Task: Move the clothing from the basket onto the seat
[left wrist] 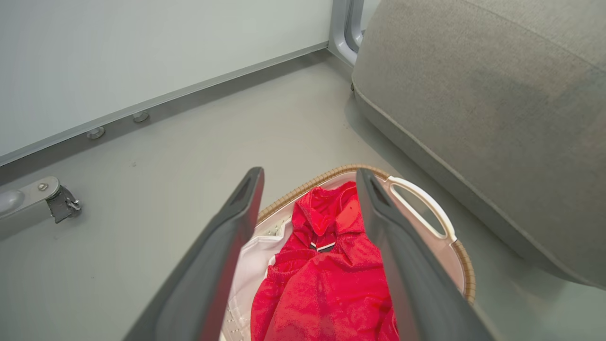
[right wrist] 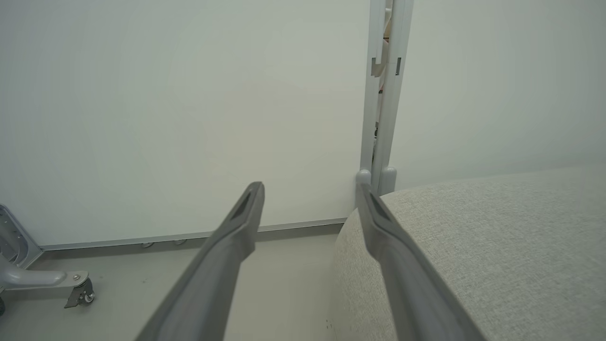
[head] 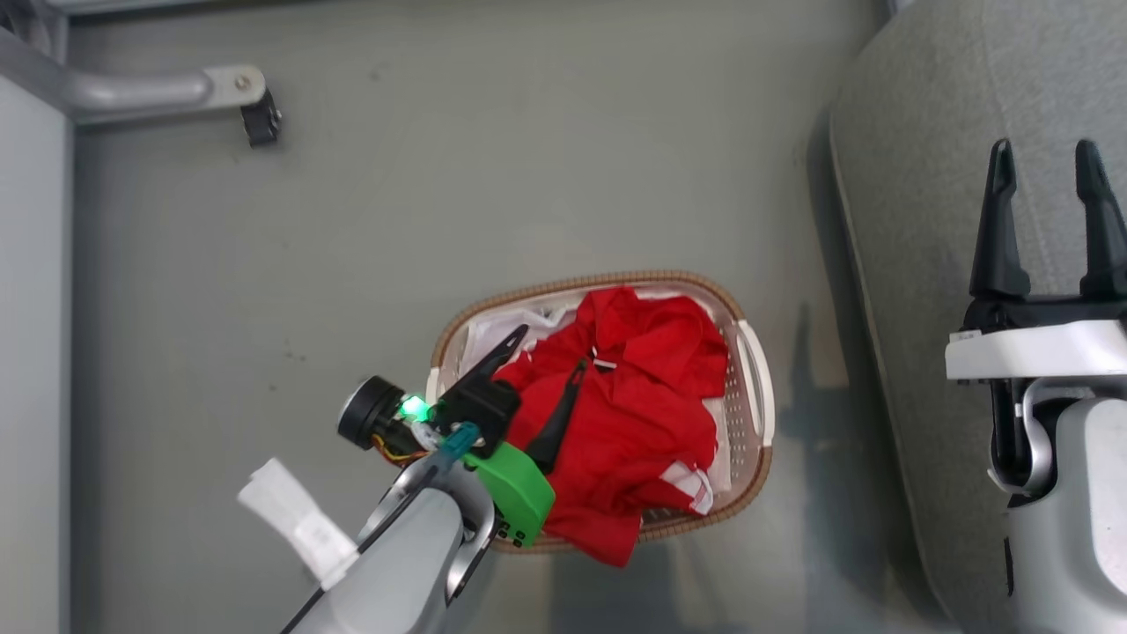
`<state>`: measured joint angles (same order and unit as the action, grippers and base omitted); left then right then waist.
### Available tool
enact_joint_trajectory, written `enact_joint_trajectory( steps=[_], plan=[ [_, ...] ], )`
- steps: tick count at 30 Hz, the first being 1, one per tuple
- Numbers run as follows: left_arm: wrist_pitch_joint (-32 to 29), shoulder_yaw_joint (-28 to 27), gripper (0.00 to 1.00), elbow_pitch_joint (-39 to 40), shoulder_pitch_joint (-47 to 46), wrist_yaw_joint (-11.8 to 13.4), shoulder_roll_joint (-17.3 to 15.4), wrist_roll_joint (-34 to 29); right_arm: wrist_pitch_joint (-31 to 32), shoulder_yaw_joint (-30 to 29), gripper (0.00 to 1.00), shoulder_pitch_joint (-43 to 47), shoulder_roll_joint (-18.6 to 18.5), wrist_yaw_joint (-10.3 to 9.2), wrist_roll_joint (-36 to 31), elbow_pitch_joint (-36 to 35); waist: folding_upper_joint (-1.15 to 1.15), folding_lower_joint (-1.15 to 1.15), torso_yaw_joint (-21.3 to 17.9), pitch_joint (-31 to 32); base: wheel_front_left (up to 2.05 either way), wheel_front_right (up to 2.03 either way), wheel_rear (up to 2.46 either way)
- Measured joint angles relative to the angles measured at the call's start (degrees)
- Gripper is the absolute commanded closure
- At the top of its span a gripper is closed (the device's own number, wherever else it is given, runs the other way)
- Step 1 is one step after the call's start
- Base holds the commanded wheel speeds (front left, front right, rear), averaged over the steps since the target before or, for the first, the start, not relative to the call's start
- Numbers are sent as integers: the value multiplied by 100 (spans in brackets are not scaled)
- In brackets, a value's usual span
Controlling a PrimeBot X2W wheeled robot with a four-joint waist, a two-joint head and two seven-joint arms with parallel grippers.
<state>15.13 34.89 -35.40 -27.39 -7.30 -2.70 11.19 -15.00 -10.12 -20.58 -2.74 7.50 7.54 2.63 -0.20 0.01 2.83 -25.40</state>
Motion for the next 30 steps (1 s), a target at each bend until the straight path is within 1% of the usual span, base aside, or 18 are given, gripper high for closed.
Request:
enact_joint_trajectory(
  steps=[3, 6, 10, 13, 21, 25, 28, 30],
  plan=[
    [-1, 597, 0, -531, -399, 0, -1, -4, 0, 36, 0, -79, -1, 0, 1, -263, 0, 0, -34, -372, 0, 0, 0],
    [-1, 1084, 0, -893, -797, -8, 3, 107, 0, 98, 0, -207, -3, 0, 2, -491, 0, 0, -89, -729, 0, 0, 0],
    [-1, 1584, 0, -1288, -1262, -8, 3, 236, 0, 164, 0, -320, -4, 1, 62, -695, 0, -1, -192, -1175, 0, 0, 0],
    [-1, 1849, 0, -1660, -1519, -9, 4, 348, 0, 218, 0, -391, -4, 1, 115, -771, 0, -1, -291, -1475, 0, 0, 0],
    [-1, 2156, 0, -2377, -2177, -9, 3, 479, 0, 222, 0, -625, -7, 1, 267, -947, 0, 0, -559, -2187, 0, 0, 0],
    [0, 2227, 0, -2561, -2394, -7, 2, 475, 0, 237, 0, -710, -7, 1, 297, -994, 0, -1, -653, -2470, 0, 0, 0],
    [-1, 2225, 0, -2660, -2591, 79, 3, 439, 0, 280, 0, -750, -5, 1, 309, -1021, 0, -1, -713, -2664, 0, 0, 0],
    [-1, 2225, 0, -2711, -2700, 83, 2, 432, 0, 312, 0, -772, -7, 1, 311, -1032, 0, -1, -742, -2760, 0, 0, 0]
  ],
)
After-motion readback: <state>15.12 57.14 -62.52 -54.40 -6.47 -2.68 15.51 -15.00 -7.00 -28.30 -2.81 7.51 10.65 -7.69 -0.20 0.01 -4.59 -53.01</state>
